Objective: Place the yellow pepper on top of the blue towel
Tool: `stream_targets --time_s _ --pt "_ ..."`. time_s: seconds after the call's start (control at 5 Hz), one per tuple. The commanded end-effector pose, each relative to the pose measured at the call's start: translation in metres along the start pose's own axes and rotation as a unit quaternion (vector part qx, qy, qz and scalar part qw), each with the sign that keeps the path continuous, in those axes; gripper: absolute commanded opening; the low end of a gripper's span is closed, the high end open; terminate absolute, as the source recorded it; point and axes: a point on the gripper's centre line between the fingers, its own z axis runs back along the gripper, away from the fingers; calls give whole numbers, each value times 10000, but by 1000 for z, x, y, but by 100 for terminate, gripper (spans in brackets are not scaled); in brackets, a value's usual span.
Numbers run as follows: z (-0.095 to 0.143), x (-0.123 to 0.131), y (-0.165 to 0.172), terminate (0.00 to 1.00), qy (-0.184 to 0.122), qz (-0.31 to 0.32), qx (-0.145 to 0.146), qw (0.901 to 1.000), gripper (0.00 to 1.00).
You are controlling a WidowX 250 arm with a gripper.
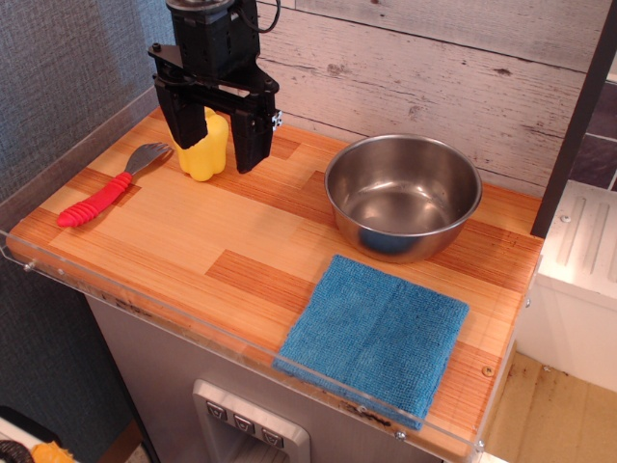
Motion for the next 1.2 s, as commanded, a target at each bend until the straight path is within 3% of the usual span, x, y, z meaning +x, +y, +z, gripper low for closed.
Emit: stream_targets --time_s 0.0,0.2,0.6,1.0 --pt "0 0 0 0 0 0 0 10000 100" --pt "3 2 21 0 -93 249 -166 9995 100" --pt "14 31 85 0 -219 533 56 9983 100" --pt "-24 67 104 0 170 450 88 9988 100"
